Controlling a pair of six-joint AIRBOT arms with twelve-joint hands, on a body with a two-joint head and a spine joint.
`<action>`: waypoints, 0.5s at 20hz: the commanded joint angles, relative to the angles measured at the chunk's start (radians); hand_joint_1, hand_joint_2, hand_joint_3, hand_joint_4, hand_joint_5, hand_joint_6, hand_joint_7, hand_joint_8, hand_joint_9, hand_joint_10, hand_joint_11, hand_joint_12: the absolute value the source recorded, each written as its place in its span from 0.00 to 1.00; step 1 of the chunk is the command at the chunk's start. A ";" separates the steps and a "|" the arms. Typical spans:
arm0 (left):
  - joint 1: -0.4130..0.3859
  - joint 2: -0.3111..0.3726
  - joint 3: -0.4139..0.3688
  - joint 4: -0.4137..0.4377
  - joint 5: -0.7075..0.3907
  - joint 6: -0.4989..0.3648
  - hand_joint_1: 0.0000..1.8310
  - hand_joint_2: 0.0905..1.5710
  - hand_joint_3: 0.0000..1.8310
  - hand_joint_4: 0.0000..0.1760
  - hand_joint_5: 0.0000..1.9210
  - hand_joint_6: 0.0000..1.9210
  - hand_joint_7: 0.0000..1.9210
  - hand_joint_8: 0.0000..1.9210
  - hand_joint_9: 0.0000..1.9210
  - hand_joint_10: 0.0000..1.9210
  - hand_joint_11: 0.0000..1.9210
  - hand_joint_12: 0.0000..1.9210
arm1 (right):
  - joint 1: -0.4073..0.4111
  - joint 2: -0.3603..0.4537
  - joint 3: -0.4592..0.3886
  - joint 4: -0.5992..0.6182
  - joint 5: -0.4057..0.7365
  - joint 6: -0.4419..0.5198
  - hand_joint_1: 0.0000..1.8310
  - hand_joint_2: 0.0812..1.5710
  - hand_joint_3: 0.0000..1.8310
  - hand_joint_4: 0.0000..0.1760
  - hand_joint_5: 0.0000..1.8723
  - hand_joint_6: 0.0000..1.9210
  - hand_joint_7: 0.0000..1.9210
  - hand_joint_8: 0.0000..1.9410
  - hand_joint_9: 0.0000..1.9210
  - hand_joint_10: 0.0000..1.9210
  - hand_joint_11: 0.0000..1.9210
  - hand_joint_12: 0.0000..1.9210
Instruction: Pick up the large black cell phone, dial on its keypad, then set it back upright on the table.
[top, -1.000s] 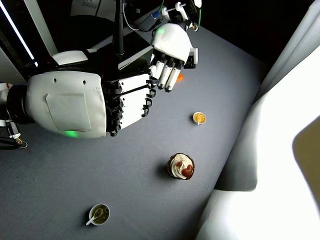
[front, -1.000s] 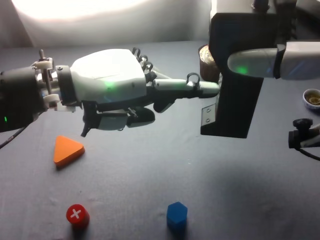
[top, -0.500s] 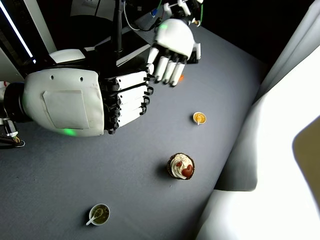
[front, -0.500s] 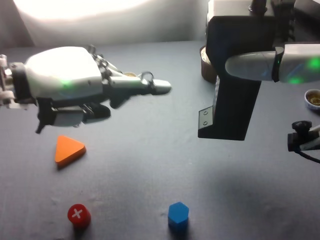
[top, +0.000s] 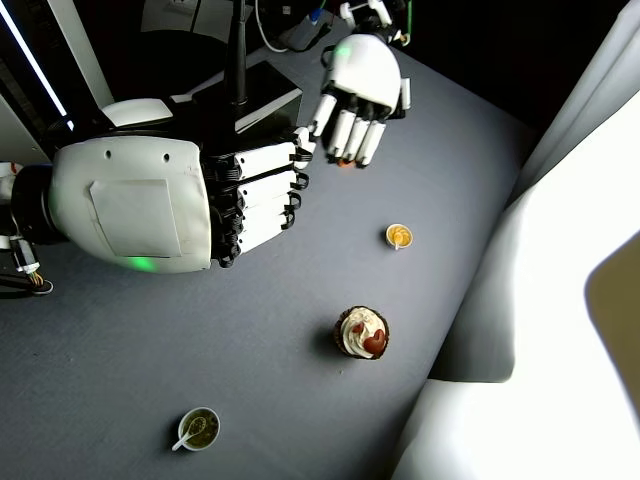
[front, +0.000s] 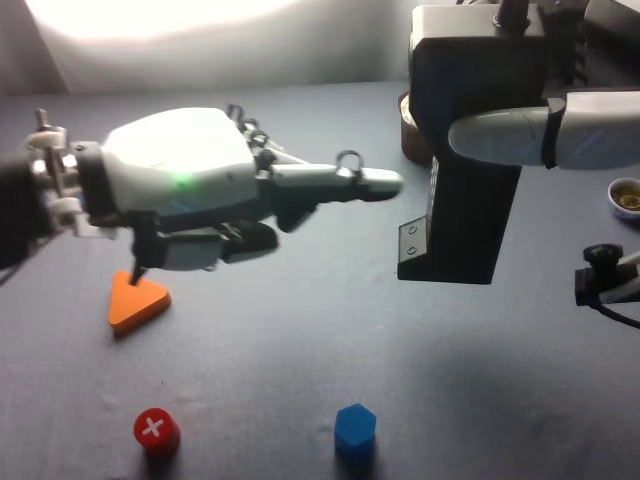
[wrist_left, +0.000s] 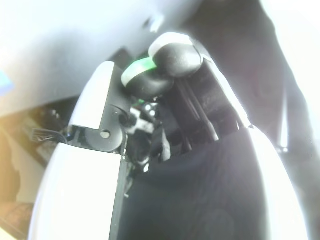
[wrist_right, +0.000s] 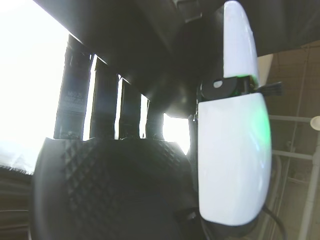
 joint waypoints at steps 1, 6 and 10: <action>-0.029 -0.007 -0.013 -0.068 -0.086 0.007 0.70 0.84 0.01 1.00 0.02 0.00 0.29 0.90 0.48 1.00 0.45 1.00 | 0.018 0.016 -0.002 0.010 0.149 0.019 0.81 0.70 0.00 0.00 0.49 0.46 0.41 0.61 0.49 0.58 0.44 0.83; -0.052 -0.036 -0.053 -0.068 -0.063 0.014 0.70 0.84 0.01 1.00 0.03 0.00 0.29 0.90 0.48 1.00 0.46 1.00 | 0.018 0.021 -0.005 0.010 0.149 0.017 0.80 0.71 0.00 0.00 0.47 0.48 0.41 0.62 0.48 0.60 0.43 0.81; -0.046 -0.001 -0.053 -0.068 -0.063 -0.003 0.71 0.83 0.01 1.00 0.03 0.00 0.30 0.89 0.48 1.00 0.47 1.00 | 0.018 0.028 -0.008 0.010 0.150 0.014 0.75 0.72 0.00 0.00 0.47 0.53 0.43 0.62 0.49 0.65 0.46 0.65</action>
